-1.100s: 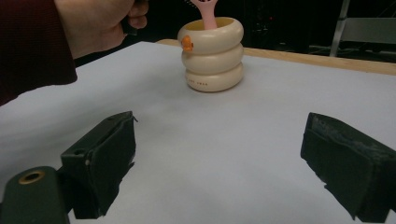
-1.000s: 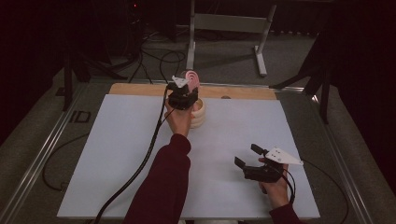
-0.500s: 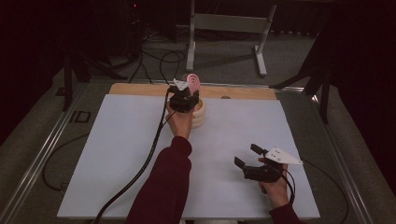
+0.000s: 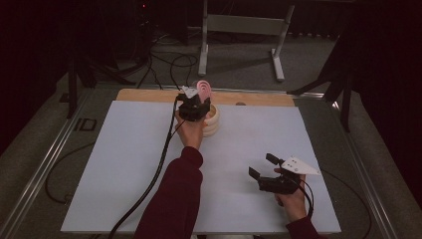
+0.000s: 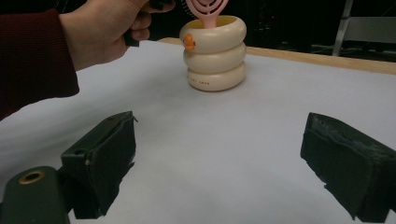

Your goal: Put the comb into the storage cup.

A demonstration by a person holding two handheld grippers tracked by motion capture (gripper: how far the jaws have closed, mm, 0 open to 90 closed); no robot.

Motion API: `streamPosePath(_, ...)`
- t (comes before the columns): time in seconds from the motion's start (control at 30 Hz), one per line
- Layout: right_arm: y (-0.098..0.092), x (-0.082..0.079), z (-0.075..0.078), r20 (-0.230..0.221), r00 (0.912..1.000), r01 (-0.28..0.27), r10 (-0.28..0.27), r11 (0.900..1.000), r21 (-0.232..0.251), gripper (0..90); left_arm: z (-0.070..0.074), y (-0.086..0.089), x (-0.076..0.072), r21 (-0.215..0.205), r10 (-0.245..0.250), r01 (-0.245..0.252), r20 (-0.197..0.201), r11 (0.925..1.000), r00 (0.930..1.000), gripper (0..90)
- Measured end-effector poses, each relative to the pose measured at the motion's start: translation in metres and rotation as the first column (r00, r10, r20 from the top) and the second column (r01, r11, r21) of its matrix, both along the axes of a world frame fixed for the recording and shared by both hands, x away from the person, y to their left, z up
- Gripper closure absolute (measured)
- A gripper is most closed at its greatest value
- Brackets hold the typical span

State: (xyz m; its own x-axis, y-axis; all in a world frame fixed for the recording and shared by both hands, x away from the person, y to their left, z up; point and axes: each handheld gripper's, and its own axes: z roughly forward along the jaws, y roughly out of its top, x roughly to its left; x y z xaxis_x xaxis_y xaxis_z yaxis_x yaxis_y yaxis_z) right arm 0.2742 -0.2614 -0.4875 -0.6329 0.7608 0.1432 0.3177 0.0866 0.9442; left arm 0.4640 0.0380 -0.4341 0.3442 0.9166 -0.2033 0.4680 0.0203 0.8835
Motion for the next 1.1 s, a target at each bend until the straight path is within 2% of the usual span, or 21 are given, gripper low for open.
streamPosePath(0.17,-0.001,0.000,0.000,0.001,1.0000,0.001,-0.001,1.000,0.001,10.3,0.000,0.002,0.001,-0.014,-0.002,0.002,-0.006,0.9999,1.0000,63.0)
streamPosePath(0.47,0.000,0.000,0.000,0.000,1.0000,0.000,0.000,1.000,-0.001,10.3,0.001,0.007,0.002,-0.014,-0.007,0.007,-0.018,0.9999,0.9998,62.0)
streamPosePath(0.87,0.001,0.000,0.000,-0.002,1.0000,-0.002,0.002,1.000,-0.004,10.3,0.002,0.014,0.004,0.032,-0.036,0.037,-0.033,0.9988,0.9988,59.0)
streamPosePath(1.1,0.001,0.000,0.000,-0.003,1.0000,-0.001,0.001,1.000,-0.003,10.3,0.002,0.019,0.005,0.053,-0.035,0.038,-0.050,0.9978,0.9981,58.4)
